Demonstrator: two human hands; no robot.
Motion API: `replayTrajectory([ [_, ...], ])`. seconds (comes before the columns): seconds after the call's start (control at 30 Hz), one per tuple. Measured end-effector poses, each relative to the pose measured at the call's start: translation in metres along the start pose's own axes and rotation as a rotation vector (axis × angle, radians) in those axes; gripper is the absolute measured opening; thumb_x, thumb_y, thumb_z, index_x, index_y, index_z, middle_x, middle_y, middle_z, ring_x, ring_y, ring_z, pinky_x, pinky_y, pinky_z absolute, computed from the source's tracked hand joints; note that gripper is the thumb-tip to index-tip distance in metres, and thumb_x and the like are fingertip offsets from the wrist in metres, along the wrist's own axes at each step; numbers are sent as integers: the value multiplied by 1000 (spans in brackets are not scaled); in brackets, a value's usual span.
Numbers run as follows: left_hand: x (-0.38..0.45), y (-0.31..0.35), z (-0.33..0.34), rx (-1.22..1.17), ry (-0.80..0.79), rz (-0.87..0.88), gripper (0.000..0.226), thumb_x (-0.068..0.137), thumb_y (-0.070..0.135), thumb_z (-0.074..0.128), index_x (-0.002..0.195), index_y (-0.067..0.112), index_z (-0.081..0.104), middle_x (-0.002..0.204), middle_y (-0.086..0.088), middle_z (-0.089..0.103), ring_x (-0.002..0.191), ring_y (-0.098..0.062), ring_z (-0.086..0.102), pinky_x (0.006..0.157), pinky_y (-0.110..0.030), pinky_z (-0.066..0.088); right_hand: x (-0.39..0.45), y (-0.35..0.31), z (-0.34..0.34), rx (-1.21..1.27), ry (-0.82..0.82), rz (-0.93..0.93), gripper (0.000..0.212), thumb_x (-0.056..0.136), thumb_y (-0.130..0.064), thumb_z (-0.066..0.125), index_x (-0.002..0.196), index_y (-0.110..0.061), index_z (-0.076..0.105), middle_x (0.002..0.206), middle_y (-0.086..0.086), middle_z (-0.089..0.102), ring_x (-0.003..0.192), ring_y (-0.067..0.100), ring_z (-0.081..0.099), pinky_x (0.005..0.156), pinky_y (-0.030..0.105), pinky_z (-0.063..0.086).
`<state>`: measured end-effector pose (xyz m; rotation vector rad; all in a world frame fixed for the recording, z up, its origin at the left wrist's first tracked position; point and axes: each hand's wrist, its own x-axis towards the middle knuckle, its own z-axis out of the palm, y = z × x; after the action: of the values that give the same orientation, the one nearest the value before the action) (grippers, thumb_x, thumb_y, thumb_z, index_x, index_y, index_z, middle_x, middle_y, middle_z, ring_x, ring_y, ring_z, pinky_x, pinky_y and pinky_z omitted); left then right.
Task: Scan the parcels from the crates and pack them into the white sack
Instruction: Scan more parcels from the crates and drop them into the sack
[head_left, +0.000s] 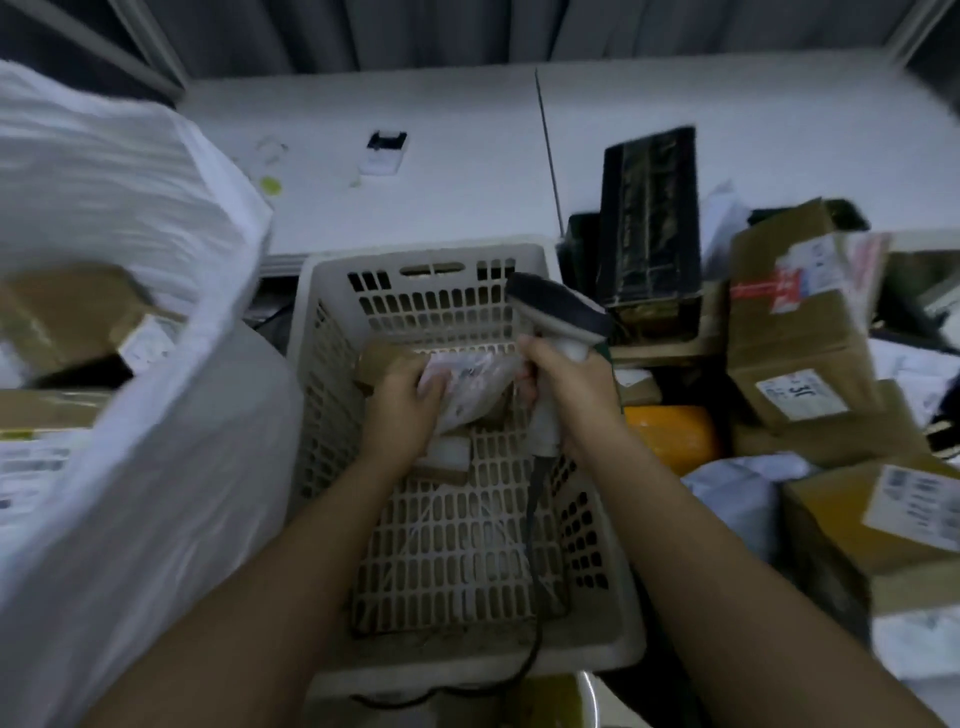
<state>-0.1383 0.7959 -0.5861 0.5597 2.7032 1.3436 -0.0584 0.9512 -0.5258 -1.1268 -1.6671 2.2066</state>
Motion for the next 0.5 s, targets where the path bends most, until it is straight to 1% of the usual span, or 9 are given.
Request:
replayTrajectory([
  [0.1, -21, 71, -35, -261, 117, -24, 19, 97, 22, 53, 107, 14, 66, 103, -3, 67, 96, -15, 62, 84, -31, 51, -42, -34, -15, 87, 45, -85, 16, 84, -16, 72, 94, -4, 66, 73, 8, 68, 54, 12, 58, 54, 26, 51],
  [0.13, -30, 95, -49, -312, 136, -29, 19, 97, 22, 52, 110, 16, 64, 104, 1, 67, 99, -13, 61, 85, -28, 50, -56, -42, -18, 99, 89, -121, 21, 83, -15, 74, 97, -3, 65, 78, 10, 67, 57, 14, 59, 57, 29, 52],
  [0.2, -48, 134, -75, -397, 144, -40, 15, 97, 21, 52, 108, 20, 61, 99, 12, 65, 98, -9, 60, 83, -19, 48, -88, -57, -23, 100, 168, -181, 33, 80, -16, 78, 106, -1, 63, 93, 14, 69, 77, 22, 65, 72, 37, 56],
  [0.23, -58, 153, -89, -418, 145, -36, 12, 97, 24, 53, 106, 22, 60, 97, 13, 64, 98, -10, 61, 84, -21, 49, -105, -64, -25, 109, 183, -202, 38, 80, -15, 78, 112, -2, 63, 101, 13, 70, 88, 24, 67, 77, 37, 56],
  [0.33, -88, 193, -133, -444, 123, 18, 10, 95, 30, 52, 100, 26, 60, 100, 5, 67, 97, -17, 64, 89, -45, 53, -160, -81, -25, 145, 138, -244, 49, 80, -15, 79, 124, -6, 59, 115, 4, 66, 104, 19, 63, 79, 26, 51],
  [0.4, -110, 214, -166, -479, 115, 52, 12, 97, 24, 52, 91, 32, 59, 98, 5, 68, 96, -18, 66, 89, -47, 52, -192, -89, -21, 149, 94, -265, 54, 78, -15, 80, 126, -6, 58, 119, 3, 65, 108, 18, 62, 85, 28, 49],
  [0.43, -122, 223, -183, -504, 111, 70, 11, 97, 25, 51, 93, 32, 58, 100, 4, 68, 97, -17, 65, 90, -47, 52, -207, -92, -18, 150, 72, -274, 52, 78, -14, 80, 125, -6, 59, 119, 4, 66, 109, 19, 62, 88, 30, 50],
  [0.47, -132, 226, -201, -513, 116, 66, 8, 97, 30, 51, 100, 32, 58, 105, 4, 68, 101, -17, 65, 92, -47, 51, -221, -95, -13, 145, 50, -281, 48, 77, -13, 80, 121, -7, 61, 117, 5, 67, 108, 20, 63, 91, 33, 51],
  [0.5, -142, 230, -218, -512, 126, 39, 20, 95, 38, 51, 111, 27, 57, 113, 2, 67, 107, -18, 63, 94, -48, 50, -232, -98, -7, 139, 30, -293, 42, 77, -12, 80, 115, -9, 63, 113, 4, 68, 105, 21, 64, 93, 36, 52],
])
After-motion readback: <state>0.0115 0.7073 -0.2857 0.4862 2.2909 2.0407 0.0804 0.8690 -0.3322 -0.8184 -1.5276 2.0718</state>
